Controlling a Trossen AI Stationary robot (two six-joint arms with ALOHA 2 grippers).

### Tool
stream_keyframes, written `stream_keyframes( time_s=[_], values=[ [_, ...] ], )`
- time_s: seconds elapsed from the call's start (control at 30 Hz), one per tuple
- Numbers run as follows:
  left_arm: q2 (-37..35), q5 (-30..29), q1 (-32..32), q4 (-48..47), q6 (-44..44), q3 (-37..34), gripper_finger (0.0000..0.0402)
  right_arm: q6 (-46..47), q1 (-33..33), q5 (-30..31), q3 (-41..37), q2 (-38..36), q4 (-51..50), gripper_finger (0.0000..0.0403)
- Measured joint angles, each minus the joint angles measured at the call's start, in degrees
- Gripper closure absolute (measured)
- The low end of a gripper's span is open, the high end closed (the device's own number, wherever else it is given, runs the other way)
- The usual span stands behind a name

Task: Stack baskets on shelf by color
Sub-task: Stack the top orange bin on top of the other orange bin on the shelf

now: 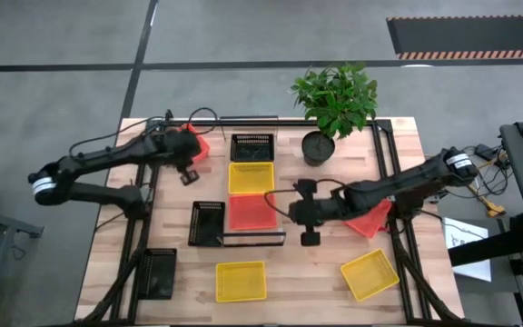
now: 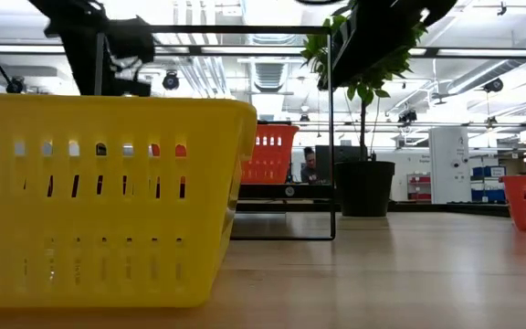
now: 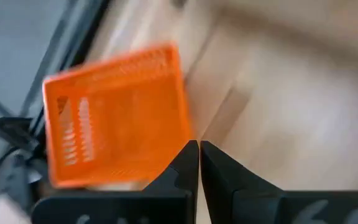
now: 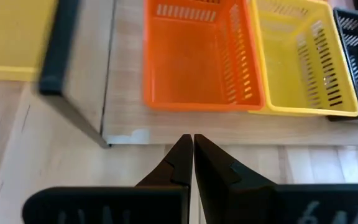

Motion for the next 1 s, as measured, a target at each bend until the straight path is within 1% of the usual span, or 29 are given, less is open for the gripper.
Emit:
stream_keyframes(
  time_s=[0.07, 0.17, 0.3, 0.37, 0.43, 0.5, 0.57, 0.73, 1.0],
  values=[
    [2.6, -0.4, 1.2, -6.1, 6.4, 1.8, 0.0398, 0.2, 1.7, 1.0, 0.0, 0.0, 0.0, 0.0394],
    [5.8, -1.4, 1.5, -10.8, 13.7, 4.0, 0.0377, 0.6, 3.2, 1.1, 0.0, 0.0, 0.3, 0.0394],
    [8.2, -3.1, 1.5, -10.7, 26.1, 4.4, 0.0328, 2.3, 3.8, 2.1, 0.0, 0.0, 0.6, 0.0394],
    [9.2, -6.1, 1.5, -10.6, 32.0, 3.9, 0.0304, 3.3, 3.8, 2.3, 0.0, 0.1, 0.6, 0.0394],
    [10.4, -8.8, 1.7, -10.3, 36.2, 3.9, 0.0283, 3.5, 3.8, 2.3, -0.1, 0.1, 0.6, 0.0394],
    [11.4, -10.1, 1.9, -10.0, 39.5, 3.9, 0.0272, 3.6, 4.0, 2.4, -0.2, 0.1, 0.6, 0.0394],
    [12.3, -10.6, 2.1, -8.5, 41.0, 3.8, 0.0268, 3.4, 4.3, 2.4, -0.2, 0.1, 0.6, 0.0394],
    [15.1, -11.0, 2.9, -5.5, 41.5, 3.8, 0.0268, 3.4, 4.7, 2.4, -0.3, 0.1, 0.6, 0.0394],
    [20.5, -11.0, 4.4, -5.7, 42.0, 3.8, 0.0268, 3.6, 5.7, 2.4, -0.3, 0.1, 0.5, 0.0394]
  ],
)
